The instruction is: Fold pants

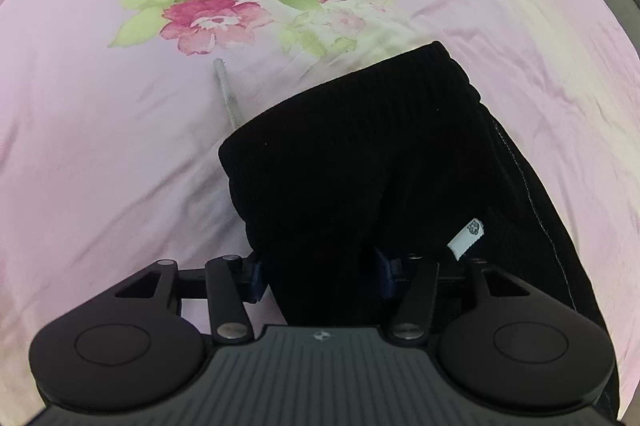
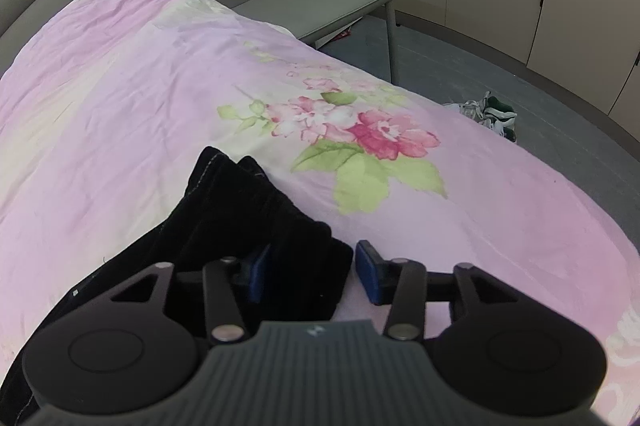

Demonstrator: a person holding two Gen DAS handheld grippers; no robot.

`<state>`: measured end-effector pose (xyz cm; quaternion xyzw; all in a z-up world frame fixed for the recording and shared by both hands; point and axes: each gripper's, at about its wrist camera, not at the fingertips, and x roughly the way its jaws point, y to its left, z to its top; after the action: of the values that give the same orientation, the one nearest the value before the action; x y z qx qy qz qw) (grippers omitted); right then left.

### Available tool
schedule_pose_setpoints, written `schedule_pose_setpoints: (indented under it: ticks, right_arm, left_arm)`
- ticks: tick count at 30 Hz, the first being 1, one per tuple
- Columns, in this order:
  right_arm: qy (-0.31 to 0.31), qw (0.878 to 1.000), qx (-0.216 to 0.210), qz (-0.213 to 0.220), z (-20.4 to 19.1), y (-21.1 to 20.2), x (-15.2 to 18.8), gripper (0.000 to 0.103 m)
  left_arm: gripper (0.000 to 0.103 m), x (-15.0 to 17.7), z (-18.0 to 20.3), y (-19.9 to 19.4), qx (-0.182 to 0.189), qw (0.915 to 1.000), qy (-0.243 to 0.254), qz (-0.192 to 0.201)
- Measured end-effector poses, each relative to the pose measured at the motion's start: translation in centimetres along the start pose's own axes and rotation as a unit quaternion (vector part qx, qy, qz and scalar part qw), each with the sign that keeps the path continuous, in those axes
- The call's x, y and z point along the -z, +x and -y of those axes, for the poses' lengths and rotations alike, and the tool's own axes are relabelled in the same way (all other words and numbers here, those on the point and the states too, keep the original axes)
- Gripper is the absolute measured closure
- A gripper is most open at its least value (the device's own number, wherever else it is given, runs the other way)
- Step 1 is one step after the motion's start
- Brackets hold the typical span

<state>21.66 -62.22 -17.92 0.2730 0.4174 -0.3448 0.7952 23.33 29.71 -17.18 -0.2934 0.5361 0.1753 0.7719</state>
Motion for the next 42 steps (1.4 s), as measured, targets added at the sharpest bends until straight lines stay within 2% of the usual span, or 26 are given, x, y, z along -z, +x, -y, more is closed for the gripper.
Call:
schedule_pose_setpoints:
  ticks: [1,2,5,8,10,13,15,18,21,24,28,31,32,34,37,39,41,42]
  right_arm:
    - [-0.013,1.000,0.005,-0.004,-0.1,-0.3,-0.4,0.045]
    - [-0.031,0.999,0.013,-0.001,-0.1,-0.8,-0.6,0.042]
    - [-0.081,0.996,0.022,0.017,-0.2,-2.8,-1.4,0.036]
    - [-0.123,0.992,0.005,0.030,-0.9,-4.8,-2.0,0.036]
    - [-0.158,0.987,-0.013,0.034,-2.0,-5.7,-2.1,0.036]
    - [-0.192,0.980,-0.038,0.037,-4.0,-6.2,-2.3,0.039]
    - [-0.207,0.976,-0.069,0.028,-5.7,-6.1,-2.2,0.041]
    - [-0.242,0.963,-0.121,0.004,-9.1,-5.7,-1.1,0.045]
    - [-0.305,0.938,-0.165,-0.021,-13.5,-5.0,0.9,0.047]
    - [-0.380,0.901,-0.206,-0.049,-18.5,-4.1,3.6,0.047]
    - [-0.489,0.831,-0.255,-0.076,-25.2,-3.4,8.1,0.047]
    - [-0.567,0.772,-0.276,-0.082,-29.2,-3.1,11.4,0.047]
    - [-0.588,0.755,-0.278,-0.082,-30.3,-2.9,12.2,0.047]
    - [-0.623,0.728,-0.274,-0.080,-32.1,-2.3,13.6,0.047]
    - [-0.654,0.703,-0.268,-0.078,-33.6,-1.2,14.8,0.047]
    - [-0.657,0.699,-0.269,-0.084,-33.8,-0.1,14.9,0.047]
    - [-0.651,0.703,-0.273,-0.090,-33.9,0.9,15.0,0.051]
    - [-0.645,0.705,-0.280,-0.098,-33.8,1.1,15.0,0.056]
  left_arm:
    - [0.030,-0.1,0.0,-0.6,-0.001,0.9999,0.011,-0.005]
    - [0.027,-0.2,0.1,-1.3,-0.012,0.9996,0.026,-0.007]
    - [0.026,-0.2,1.0,-4.1,-0.053,0.9952,0.082,-0.002]
    - [0.028,0.3,2.9,-7.3,-0.044,0.9885,0.143,0.020]
    - [0.028,0.7,5.4,-9.2,-0.023,0.9794,0.196,0.041]
    - [0.028,1.8,10.1,-10.7,0.008,0.9568,0.283,0.068]
    - [0.028,2.9,13.9,-10.4,0.031,0.9332,0.349,0.080]
    - [0.028,4.6,18.9,-8.8,0.061,0.9016,0.423,0.068]
    - [0.028,6.2,23.5,-6.2,0.081,0.8698,0.484,0.045]
    - [0.028,7.9,27.5,-3.5,0.085,0.8381,0.538,0.025]
    - [0.028,10.4,30.9,0.0,0.089,0.7990,0.595,0.008]
    - [0.028,12.1,32.5,1.7,0.102,0.7705,0.629,0.001]
    - [0.028,12.7,33.0,2.2,0.102,0.7606,0.641,-0.001]
    - [0.028,13.5,33.9,3.5,0.100,0.7467,0.658,-0.006]
    - [0.028,14.5,35.0,5.3,0.095,0.7295,0.677,-0.015]
    - [0.028,15.0,35.4,6.6,0.088,0.7233,0.685,-0.018]
    - [0.029,15.2,35.4,7.5,0.089,0.7253,0.682,-0.022]
    - [0.038,15.2,35.4,7.9,0.092,0.7295,0.677,-0.027]
